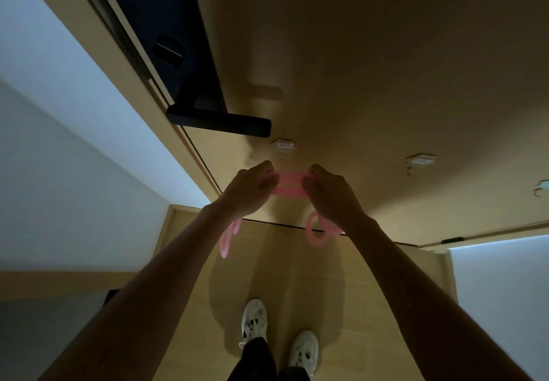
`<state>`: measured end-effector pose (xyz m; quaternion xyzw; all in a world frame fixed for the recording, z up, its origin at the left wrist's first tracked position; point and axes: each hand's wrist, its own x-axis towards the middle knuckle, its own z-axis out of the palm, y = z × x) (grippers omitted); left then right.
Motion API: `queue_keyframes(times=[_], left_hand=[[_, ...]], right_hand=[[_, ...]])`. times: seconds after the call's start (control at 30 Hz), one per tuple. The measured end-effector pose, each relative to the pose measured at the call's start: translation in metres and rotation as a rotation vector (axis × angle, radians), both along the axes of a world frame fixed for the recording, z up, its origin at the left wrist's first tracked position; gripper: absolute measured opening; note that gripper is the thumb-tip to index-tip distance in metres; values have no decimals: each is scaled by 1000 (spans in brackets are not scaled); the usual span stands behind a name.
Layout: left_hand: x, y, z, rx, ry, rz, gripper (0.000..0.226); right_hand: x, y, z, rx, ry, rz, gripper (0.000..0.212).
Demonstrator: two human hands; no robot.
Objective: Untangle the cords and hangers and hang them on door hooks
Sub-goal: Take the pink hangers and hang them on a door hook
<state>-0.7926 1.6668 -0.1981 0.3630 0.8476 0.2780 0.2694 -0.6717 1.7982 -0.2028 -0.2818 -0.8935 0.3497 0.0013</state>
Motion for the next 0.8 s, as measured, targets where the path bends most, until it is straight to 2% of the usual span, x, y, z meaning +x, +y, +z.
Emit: queue_keyframes(times=[0.1, 0.23, 0.37, 0.47, 0.6, 0.7, 0.8], left_hand=[[-18, 9, -19, 67, 86, 52, 17], [-30, 22, -40, 208, 312, 146, 20], [-33, 33, -57, 234, 372, 221, 24], [-36, 34, -67, 213, 333, 206, 26], [-39, 34, -79, 117, 252, 180, 33], [-36, 42, -77, 58, 110, 195, 39], [-30, 45, -78, 78, -115, 258, 35]], right_hand=[[-19, 3, -18, 142, 42, -49, 28], [-42, 3, -30, 284, 111, -153, 29], [-50, 7, -45, 286, 111, -196, 31], [-52, 14, -63, 219, 111, -210, 36], [-59, 19, -87, 144, -25, -188, 57], [-62, 19, -93, 48, -105, -142, 52], [-63, 14, -91, -211, -69, -210, 44]])
